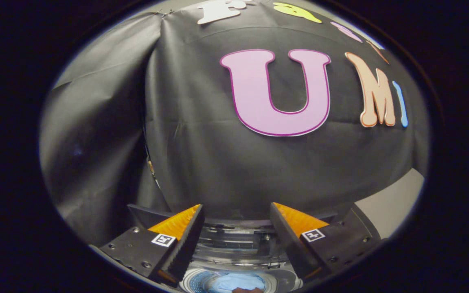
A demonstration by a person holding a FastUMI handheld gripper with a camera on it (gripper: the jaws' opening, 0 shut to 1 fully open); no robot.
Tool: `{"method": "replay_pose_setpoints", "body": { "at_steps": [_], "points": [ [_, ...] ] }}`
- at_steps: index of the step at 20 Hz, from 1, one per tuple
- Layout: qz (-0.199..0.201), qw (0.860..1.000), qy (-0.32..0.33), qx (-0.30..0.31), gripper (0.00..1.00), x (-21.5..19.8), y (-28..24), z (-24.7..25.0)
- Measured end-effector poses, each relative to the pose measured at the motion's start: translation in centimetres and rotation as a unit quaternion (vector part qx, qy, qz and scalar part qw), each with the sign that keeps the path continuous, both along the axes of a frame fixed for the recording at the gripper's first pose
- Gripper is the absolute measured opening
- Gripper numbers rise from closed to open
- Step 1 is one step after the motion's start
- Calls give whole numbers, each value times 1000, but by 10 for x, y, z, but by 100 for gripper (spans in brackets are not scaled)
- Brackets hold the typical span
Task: Put the clothes into the washing machine and then close the washing machine lid.
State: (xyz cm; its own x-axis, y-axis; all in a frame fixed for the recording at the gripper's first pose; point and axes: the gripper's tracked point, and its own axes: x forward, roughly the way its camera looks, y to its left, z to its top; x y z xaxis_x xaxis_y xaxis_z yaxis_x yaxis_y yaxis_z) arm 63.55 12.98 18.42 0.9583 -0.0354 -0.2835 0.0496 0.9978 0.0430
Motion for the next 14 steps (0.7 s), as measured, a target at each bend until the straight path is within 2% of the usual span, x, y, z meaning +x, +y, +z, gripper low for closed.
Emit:
{"method": "replay_pose_setpoints", "body": {
  "at_steps": [4,14],
  "points": [
    [-34,999,15,-4,98,17,-8,-14],
    [-9,998,62,-1,99,10,-6,-18]
  ]
}}
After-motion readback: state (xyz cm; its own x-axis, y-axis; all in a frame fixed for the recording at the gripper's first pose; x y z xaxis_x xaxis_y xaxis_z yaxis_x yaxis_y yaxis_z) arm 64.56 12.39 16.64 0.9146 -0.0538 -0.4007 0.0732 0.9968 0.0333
